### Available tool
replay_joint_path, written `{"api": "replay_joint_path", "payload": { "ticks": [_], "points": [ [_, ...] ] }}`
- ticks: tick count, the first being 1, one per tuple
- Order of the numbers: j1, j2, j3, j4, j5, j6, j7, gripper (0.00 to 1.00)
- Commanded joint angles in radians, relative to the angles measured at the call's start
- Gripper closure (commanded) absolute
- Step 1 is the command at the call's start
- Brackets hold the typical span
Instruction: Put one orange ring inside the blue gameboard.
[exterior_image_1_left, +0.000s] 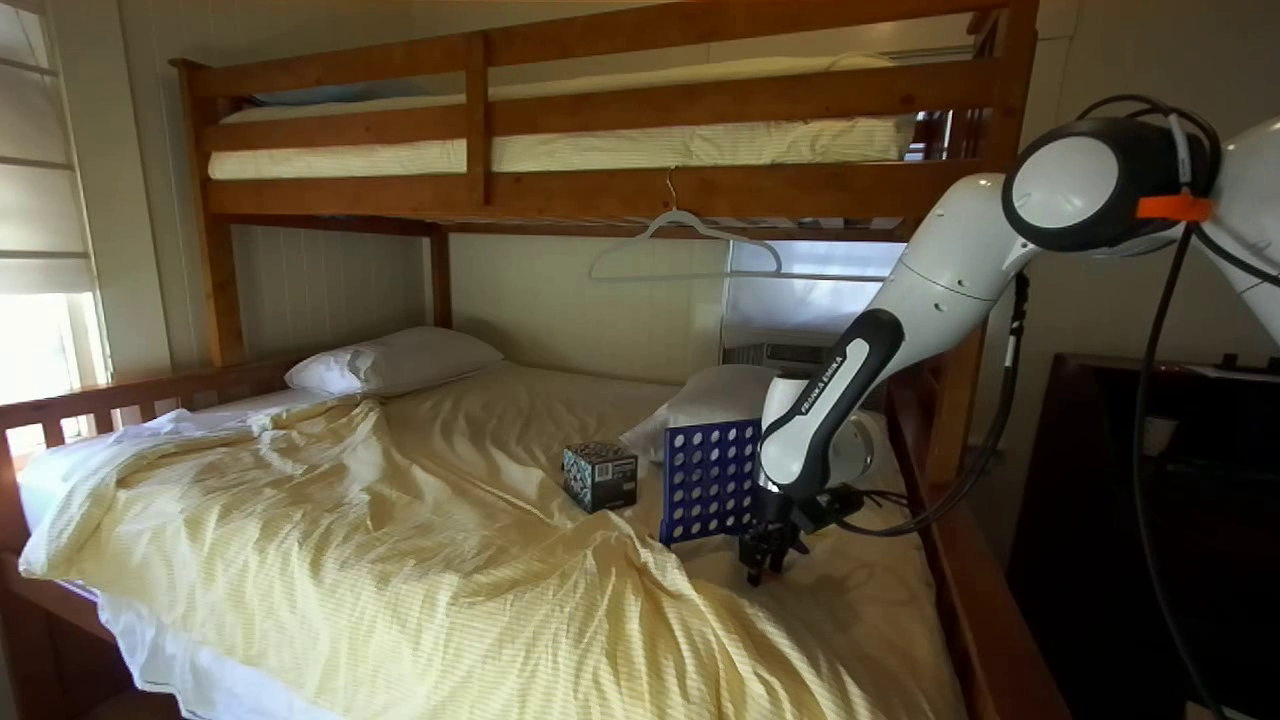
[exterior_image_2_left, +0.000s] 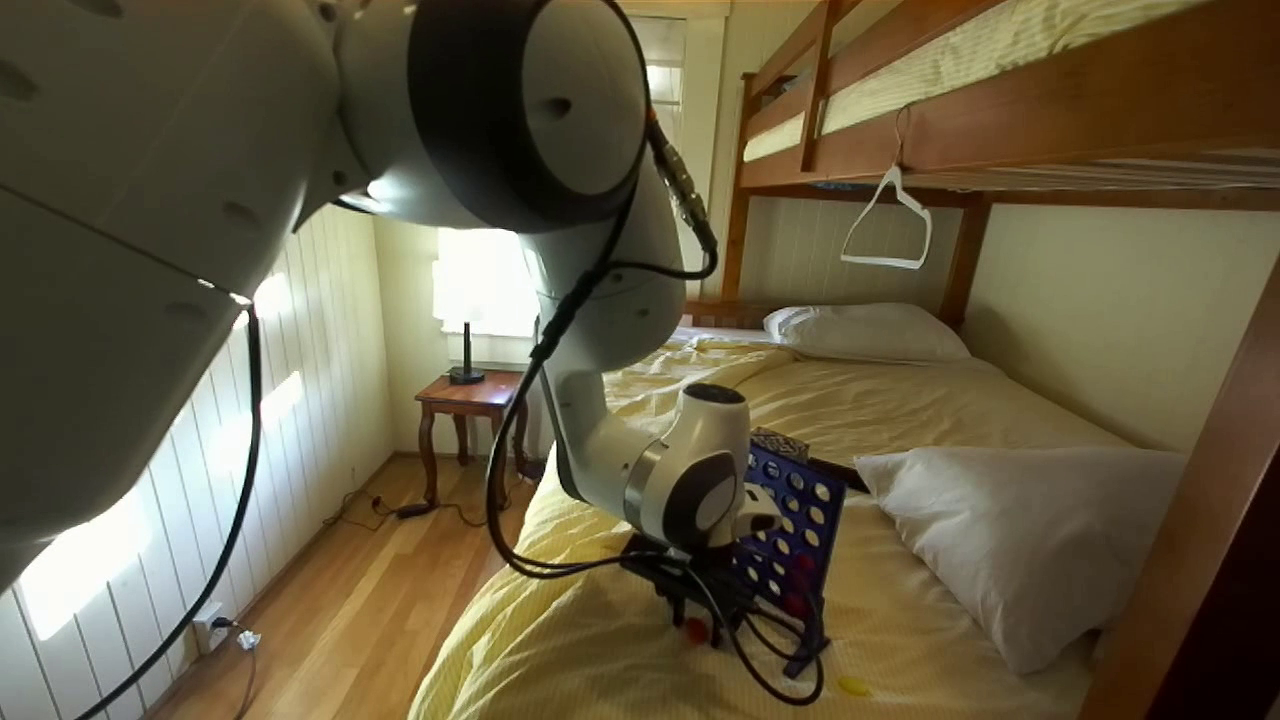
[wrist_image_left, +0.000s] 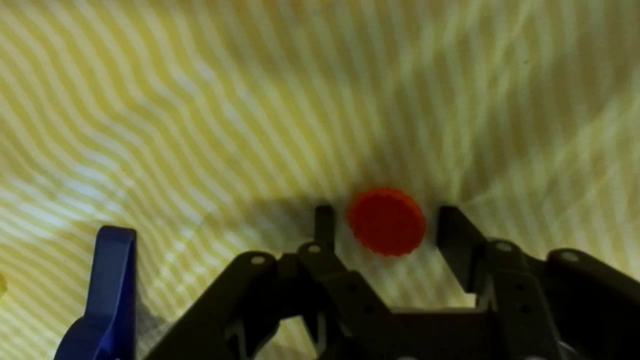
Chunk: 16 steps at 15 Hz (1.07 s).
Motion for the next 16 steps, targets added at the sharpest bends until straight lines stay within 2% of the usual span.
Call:
{"api": "replay_joint_path", "payload": {
  "ticks": [1,3,4,5,7,9,11,12,16],
  "points": [
    [-0.026,-0.023,0.026,-0.014,0.029,-0.019,-0.043,0.43],
    [-0.032,-0.024,0.032,-0.017,0.032,-0.014,-0.048,0.38],
    [-0.038,-0.025,0.038,-0.018,0.035,-0.012,-0.053,0.28],
    [-0.045,-0.027,0.045,-0.02,0.039,-0.009,-0.059,0.28],
    [-0.061,-0.029,0.06,-0.022,0.049,-0.01,-0.074,0.23],
    [-0.075,-0.03,0.074,-0.023,0.06,-0.012,-0.091,0.28],
    [-0.088,-0.03,0.086,-0.023,0.071,-0.012,-0.107,0.49],
    [-0.094,-0.03,0.091,-0.024,0.076,-0.012,-0.114,0.56],
    [-0.105,-0.033,0.101,-0.026,0.086,-0.009,-0.127,0.65]
  ]
}}
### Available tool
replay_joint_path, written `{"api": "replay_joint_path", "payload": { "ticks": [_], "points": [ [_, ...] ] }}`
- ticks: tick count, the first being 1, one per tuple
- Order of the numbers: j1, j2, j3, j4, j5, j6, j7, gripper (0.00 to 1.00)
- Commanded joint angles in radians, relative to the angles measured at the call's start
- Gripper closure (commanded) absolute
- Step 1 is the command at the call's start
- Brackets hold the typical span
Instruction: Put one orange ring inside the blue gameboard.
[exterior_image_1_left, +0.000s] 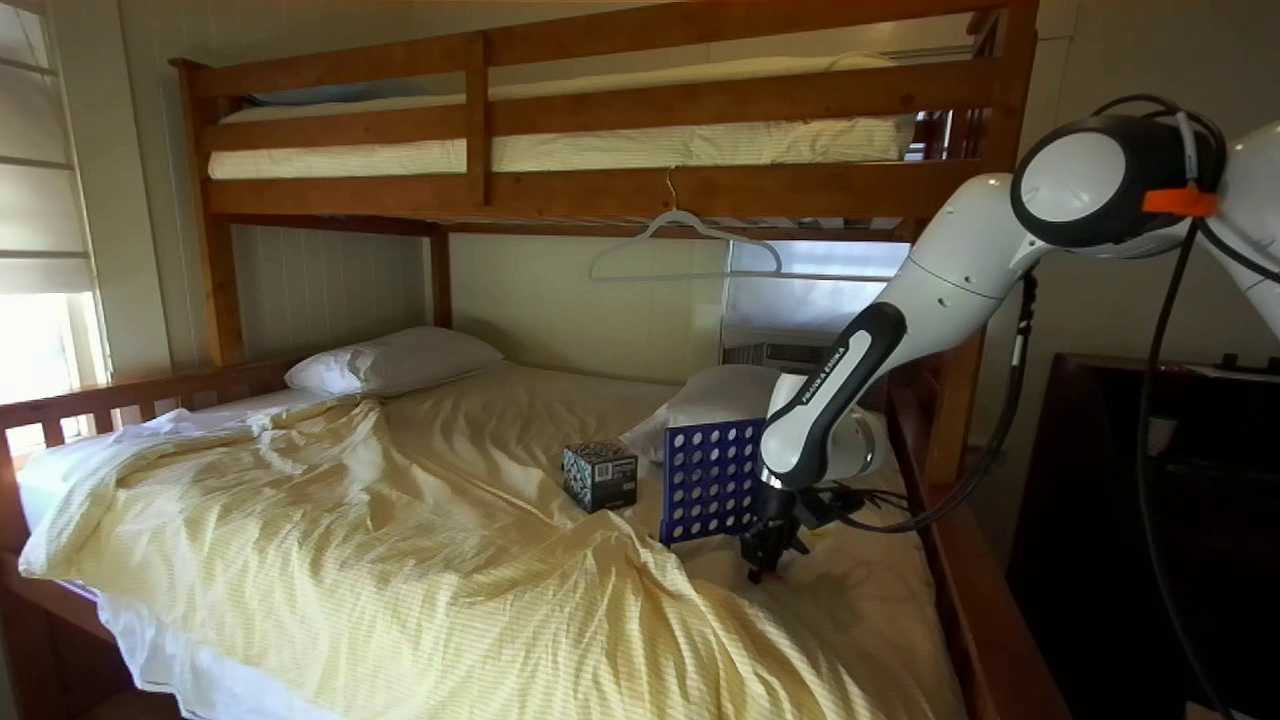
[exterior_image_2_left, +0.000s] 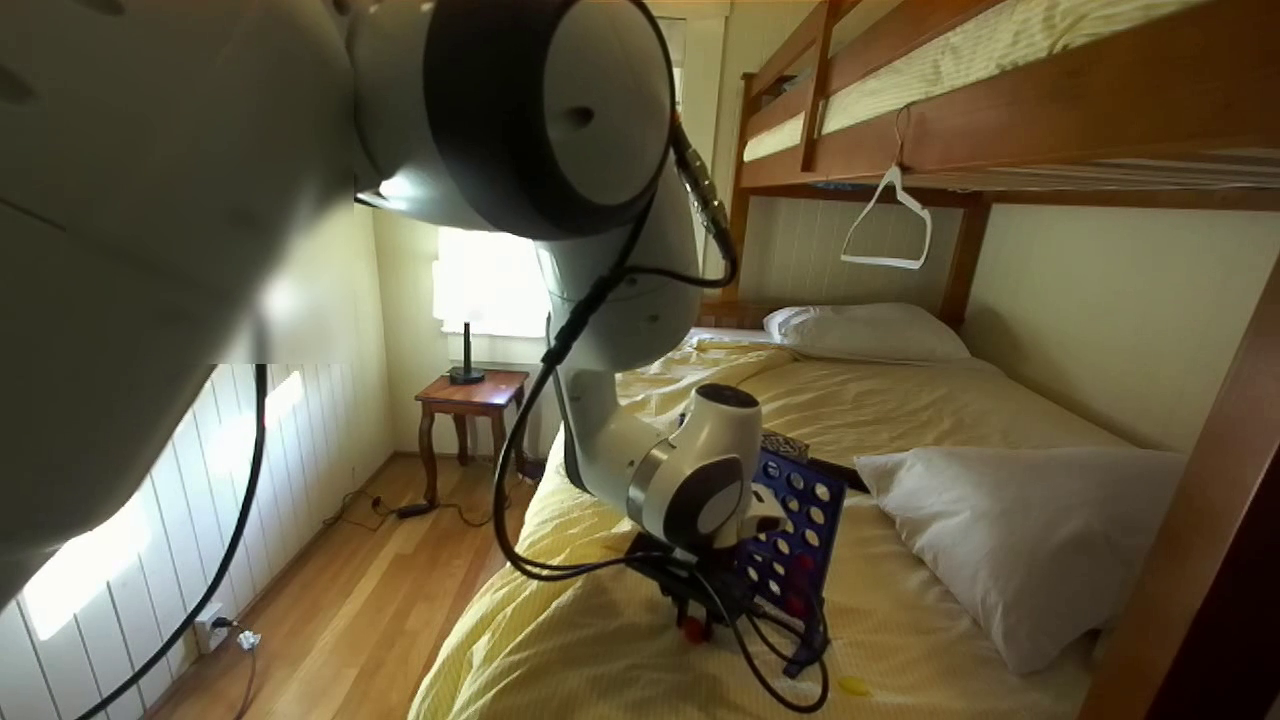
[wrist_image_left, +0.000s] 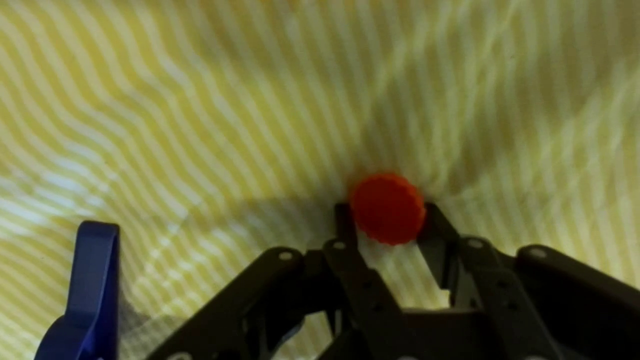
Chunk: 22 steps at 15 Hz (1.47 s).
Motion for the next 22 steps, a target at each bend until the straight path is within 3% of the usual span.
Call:
{"api": "replay_joint_path", "payload": {
  "ticks": [1,6,7,8,11,13,14,17,22],
  "points": [
    [-0.022,-0.03,0.023,-0.027,0.038,-0.007,-0.044,0.6],
    [-0.022,-0.04,0.024,-0.041,0.039,0.0,-0.048,0.56],
    [-0.028,-0.046,0.03,-0.049,0.042,0.004,-0.056,0.43],
    [-0.034,-0.054,0.035,-0.059,0.045,0.007,-0.063,0.35],
    [-0.056,-0.075,0.056,-0.085,0.062,0.007,-0.093,0.24],
    [-0.081,-0.083,0.078,-0.092,0.085,-0.003,-0.125,0.23],
    [-0.091,-0.085,0.087,-0.093,0.095,-0.002,-0.14,0.32],
    [-0.134,-0.074,0.124,-0.081,0.131,-0.003,-0.201,0.4],
    [-0.195,-0.06,0.177,-0.066,0.184,-0.012,-0.29,0.39]
  ]
}}
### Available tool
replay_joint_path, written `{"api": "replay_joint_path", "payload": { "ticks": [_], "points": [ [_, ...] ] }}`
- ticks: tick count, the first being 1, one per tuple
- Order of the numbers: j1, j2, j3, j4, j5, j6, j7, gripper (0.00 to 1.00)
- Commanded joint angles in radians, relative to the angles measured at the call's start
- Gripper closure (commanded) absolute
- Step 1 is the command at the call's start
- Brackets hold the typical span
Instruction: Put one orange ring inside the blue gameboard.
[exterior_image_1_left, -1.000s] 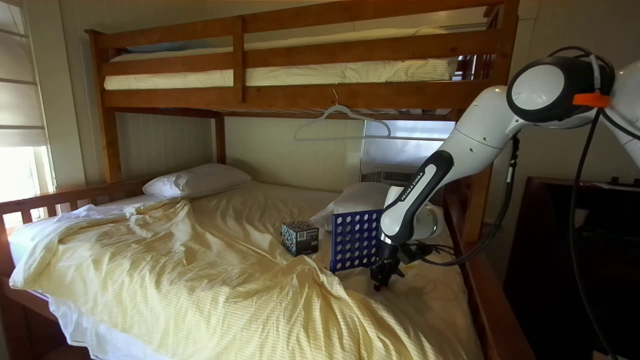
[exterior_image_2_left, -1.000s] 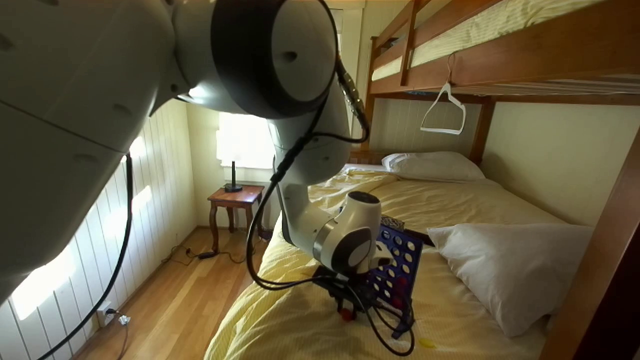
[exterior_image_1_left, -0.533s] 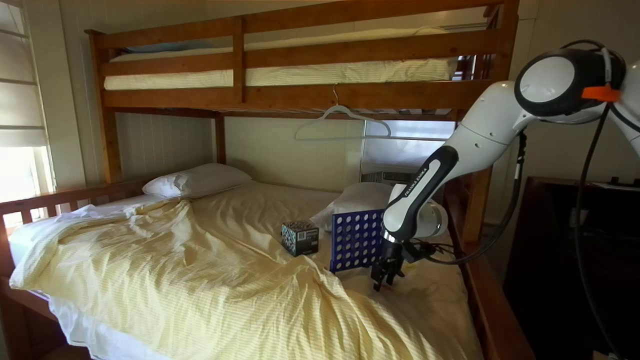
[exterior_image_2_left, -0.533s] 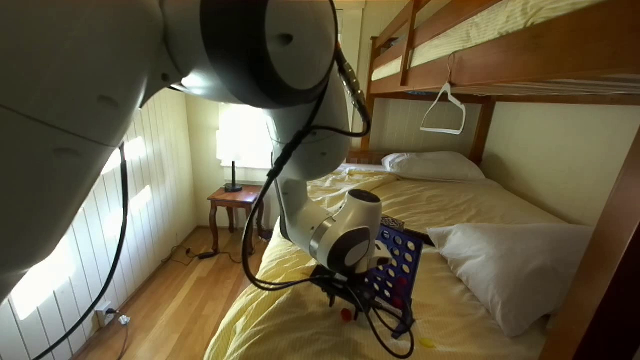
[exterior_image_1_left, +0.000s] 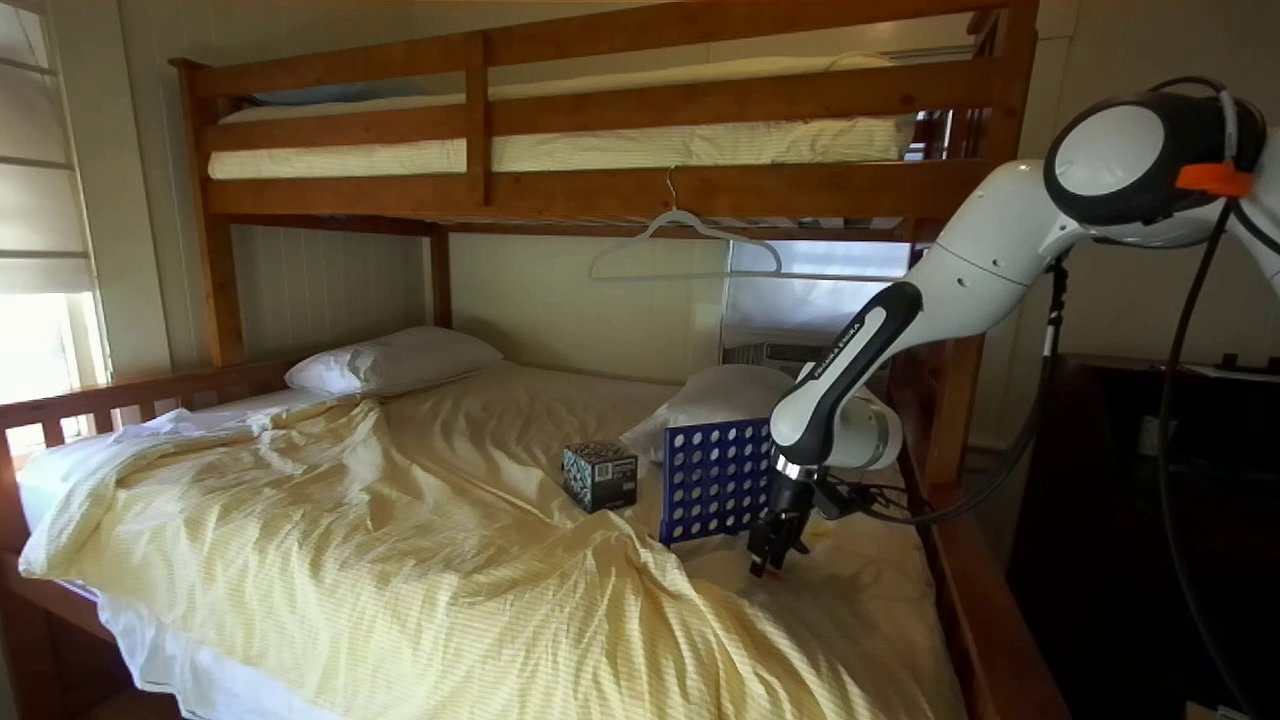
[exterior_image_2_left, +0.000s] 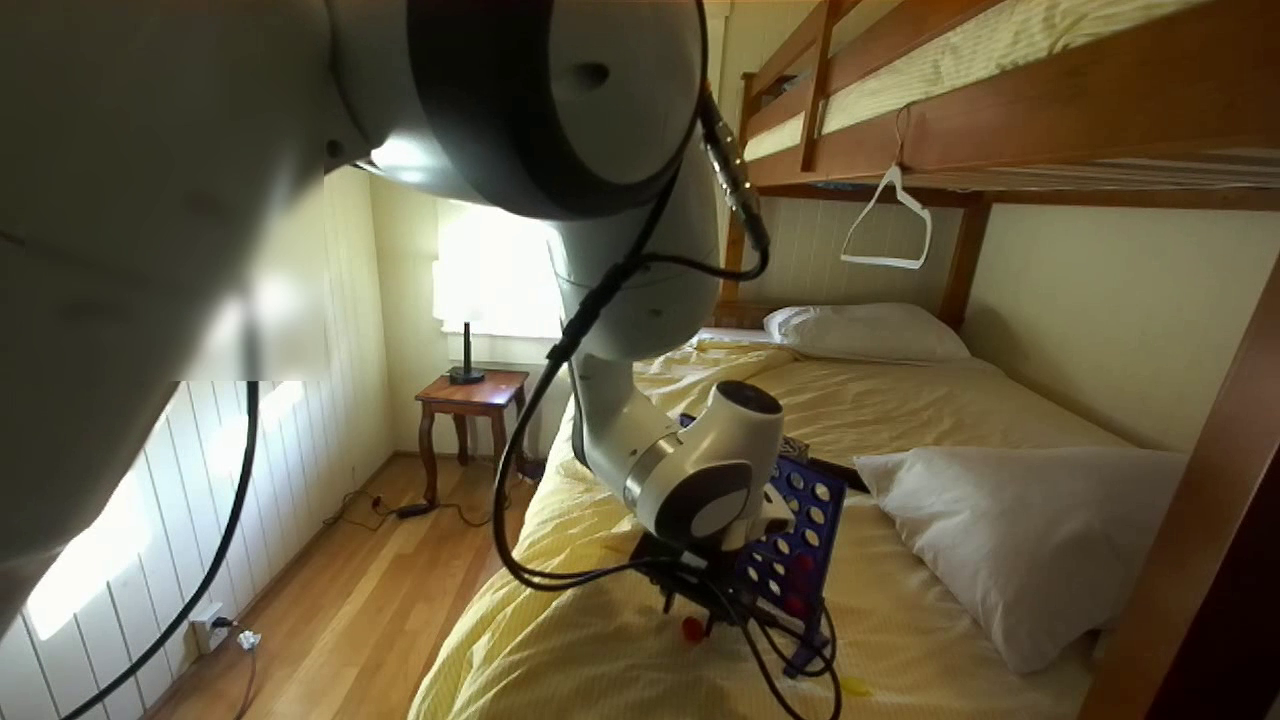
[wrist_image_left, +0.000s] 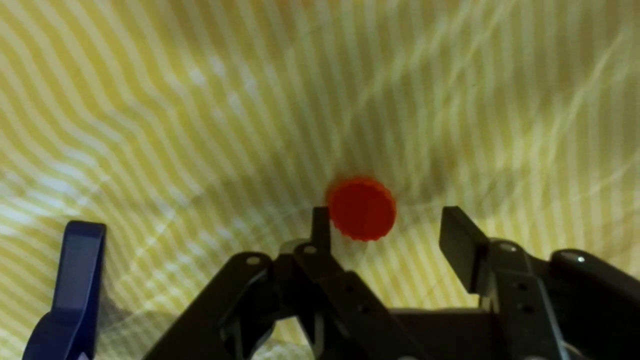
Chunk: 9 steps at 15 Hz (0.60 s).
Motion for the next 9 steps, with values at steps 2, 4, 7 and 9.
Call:
{"api": "replay_joint_path", "payload": {
  "ticks": [2,4,7,9],
  "points": [
    [-0.057,-0.007,0.056,-0.002,0.07,-0.02,-0.09,0.37],
    [-0.066,-0.007,0.069,0.002,0.076,-0.041,-0.115,0.45],
    [-0.056,-0.006,0.063,0.005,0.075,-0.059,-0.123,0.55],
    [-0.05,-0.005,0.06,0.007,0.073,-0.067,-0.124,0.54]
  ]
}}
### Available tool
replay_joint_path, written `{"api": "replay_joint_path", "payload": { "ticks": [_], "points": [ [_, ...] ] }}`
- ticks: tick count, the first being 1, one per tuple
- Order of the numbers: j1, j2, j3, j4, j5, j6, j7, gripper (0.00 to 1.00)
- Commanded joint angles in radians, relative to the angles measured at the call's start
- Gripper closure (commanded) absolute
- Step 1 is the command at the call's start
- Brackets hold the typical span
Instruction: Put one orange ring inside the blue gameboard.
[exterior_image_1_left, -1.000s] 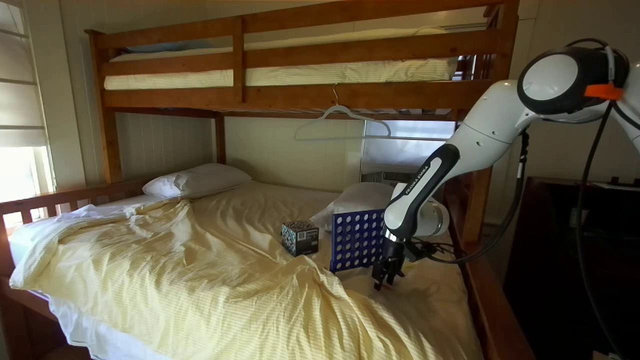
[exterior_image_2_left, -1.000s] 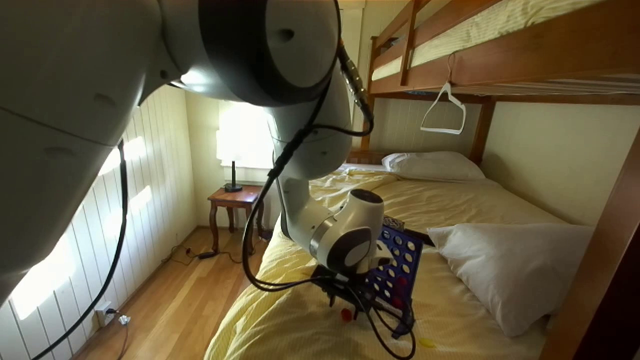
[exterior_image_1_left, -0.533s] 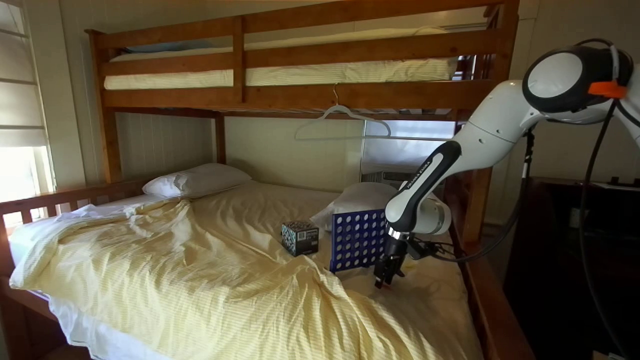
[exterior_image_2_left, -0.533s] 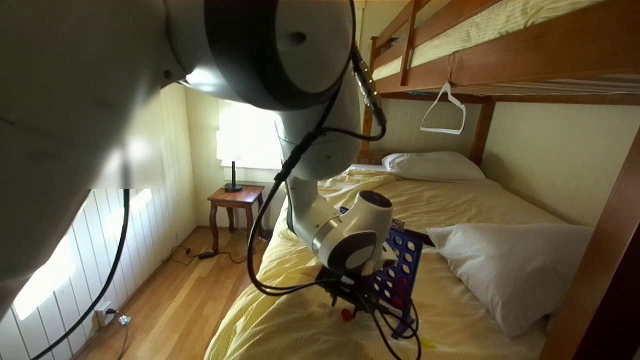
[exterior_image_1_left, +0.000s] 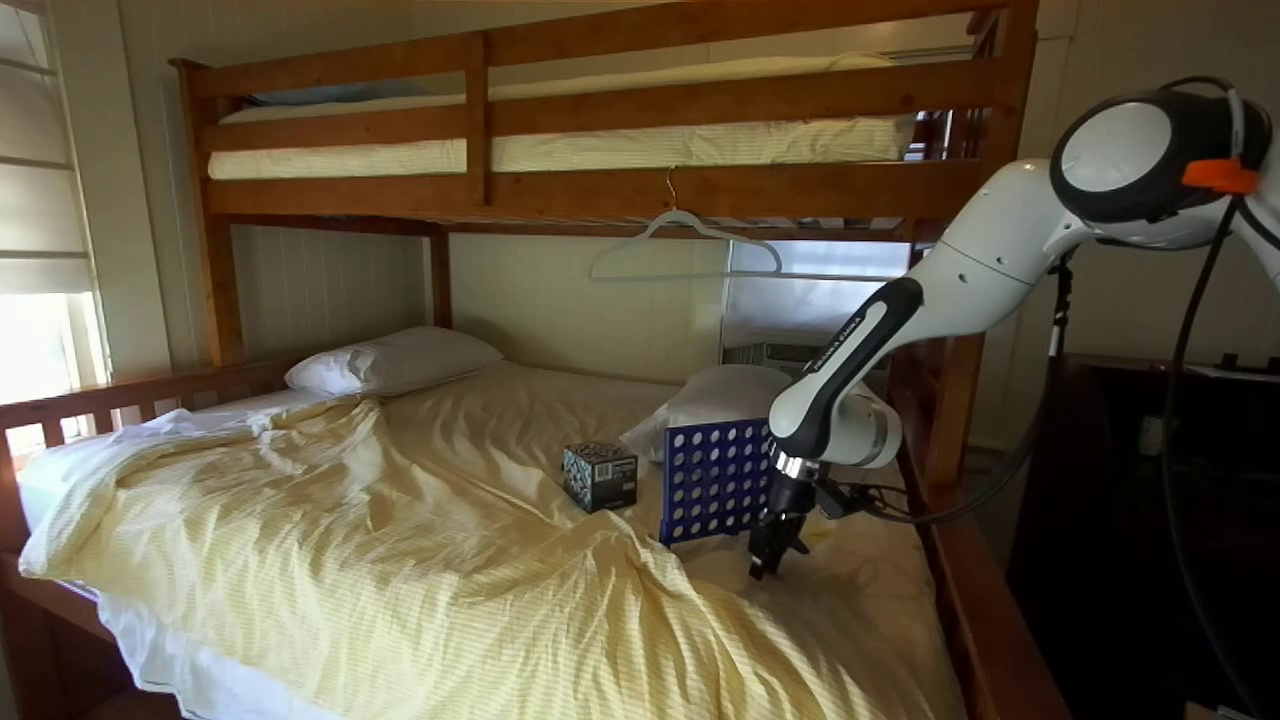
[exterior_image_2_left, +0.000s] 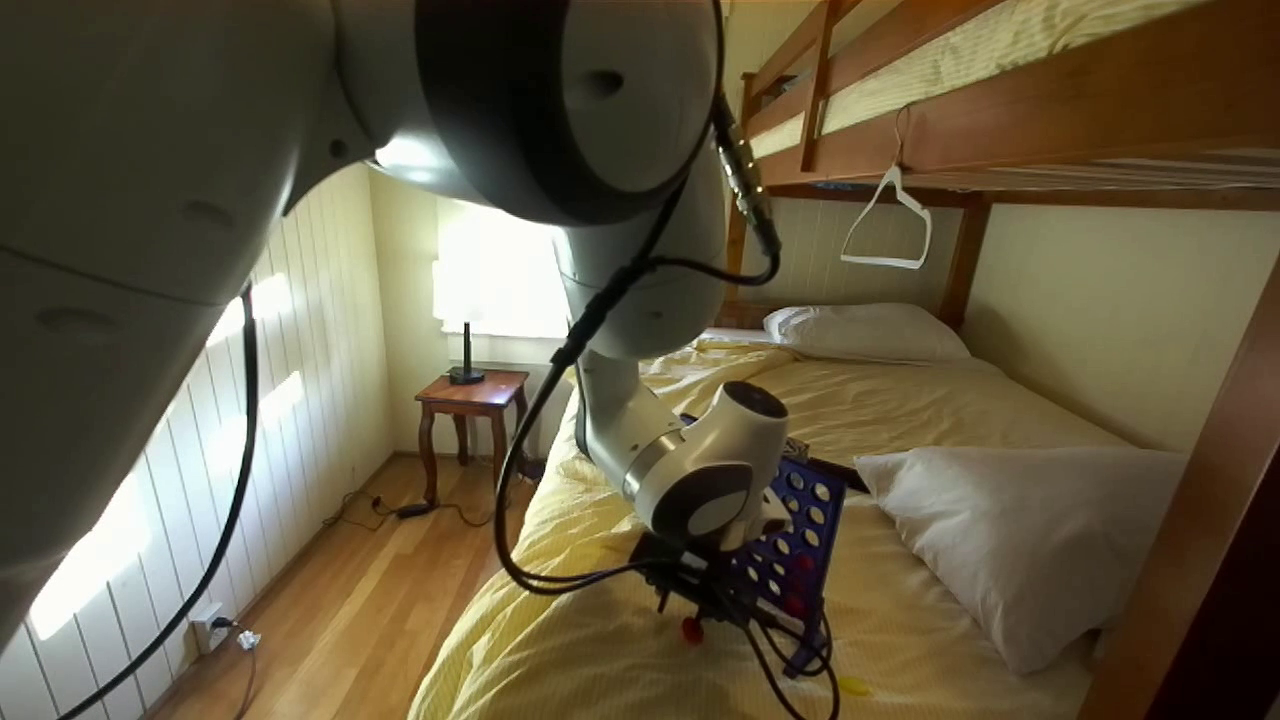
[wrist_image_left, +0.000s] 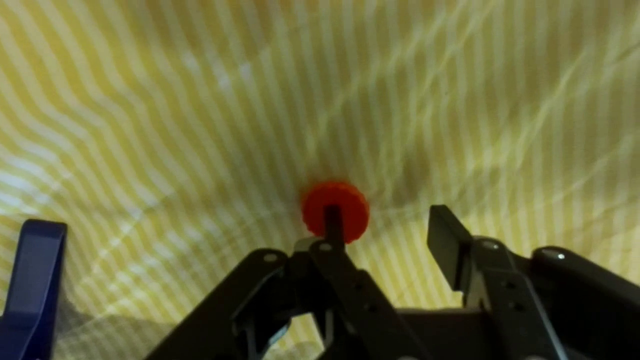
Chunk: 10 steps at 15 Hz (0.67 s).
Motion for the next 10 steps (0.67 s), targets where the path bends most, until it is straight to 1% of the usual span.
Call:
{"api": "replay_joint_path", "payload": {
  "ticks": [1,5,9,10],
  "points": [
    [0.005,-0.005,0.002,0.007,0.029,-0.037,-0.035,0.53],
    [0.017,-0.008,-0.001,0.007,0.026,-0.046,-0.035,0.52],
    [0.041,0.0,-0.015,0.013,0.017,-0.052,-0.021,0.61],
    [0.044,-0.004,-0.015,0.008,0.02,-0.046,-0.019,0.58]
  ]
}}
